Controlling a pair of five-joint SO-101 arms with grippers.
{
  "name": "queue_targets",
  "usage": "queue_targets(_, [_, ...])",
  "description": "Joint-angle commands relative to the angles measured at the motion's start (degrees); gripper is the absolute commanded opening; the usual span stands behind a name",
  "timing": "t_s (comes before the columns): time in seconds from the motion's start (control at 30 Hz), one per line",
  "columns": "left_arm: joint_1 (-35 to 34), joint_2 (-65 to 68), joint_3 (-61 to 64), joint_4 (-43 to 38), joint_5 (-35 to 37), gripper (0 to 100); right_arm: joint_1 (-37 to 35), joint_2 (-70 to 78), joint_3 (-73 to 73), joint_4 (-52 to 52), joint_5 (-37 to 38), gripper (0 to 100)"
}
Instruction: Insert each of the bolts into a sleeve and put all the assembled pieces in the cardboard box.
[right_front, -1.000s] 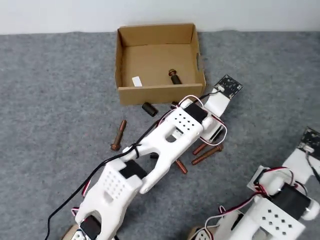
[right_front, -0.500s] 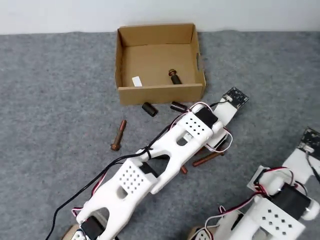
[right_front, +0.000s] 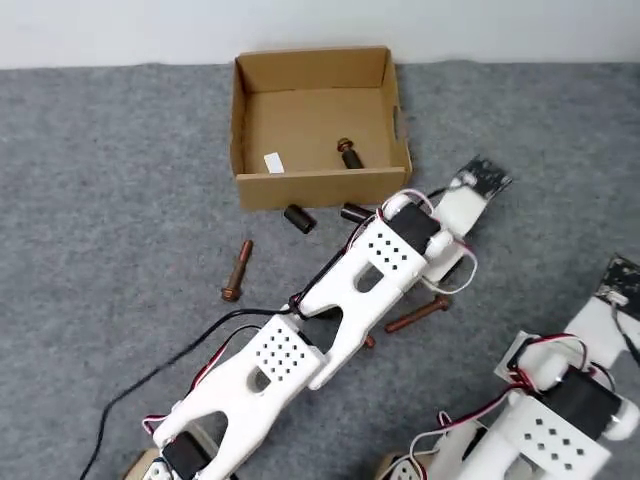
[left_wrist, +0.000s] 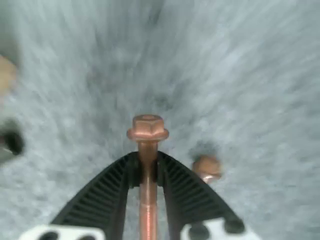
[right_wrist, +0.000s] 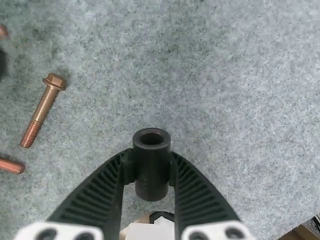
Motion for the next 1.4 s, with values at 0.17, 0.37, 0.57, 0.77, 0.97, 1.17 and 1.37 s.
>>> queue_targets(0.17, [-0.9, -9.3, -10.1, 3.5, 4.8, 0, 0.3, -0.6, -0.9, -0.6, 4.0, 0.9])
queue_targets(0.37, [-0.7, -18.2, -9.8, 3.7, 4.7, 0, -0.4, -0.6, -0.9, -1.0, 4.6, 0.9])
queue_targets(0.57, [-0.6, -27.3, -6.5, 3.7, 0.0, 0, -8.1, -0.6, -0.9, -1.2, 3.7, 0.9])
queue_targets(0.77, [-0.9, -41.8, 11.7, 3.6, -3.2, 0, -18.7, -0.6, -0.9, -4.3, -3.3, 0.9])
queue_targets(0.97, [-1.0, -60.0, 33.3, 3.4, -3.9, 0, -29.1, -0.6, -0.9, -7.8, -10.1, 0.9])
queue_targets(1.17, [-1.1, -78.4, 50.9, 2.4, -3.6, 0, -39.5, -0.6, -0.7, -12.6, -17.8, 0.9])
queue_targets(1.37, [-6.0, -95.5, 72.0, -5.5, -3.5, 0, -50.8, -0.6, -0.4, -16.2, -20.7, 0.9])
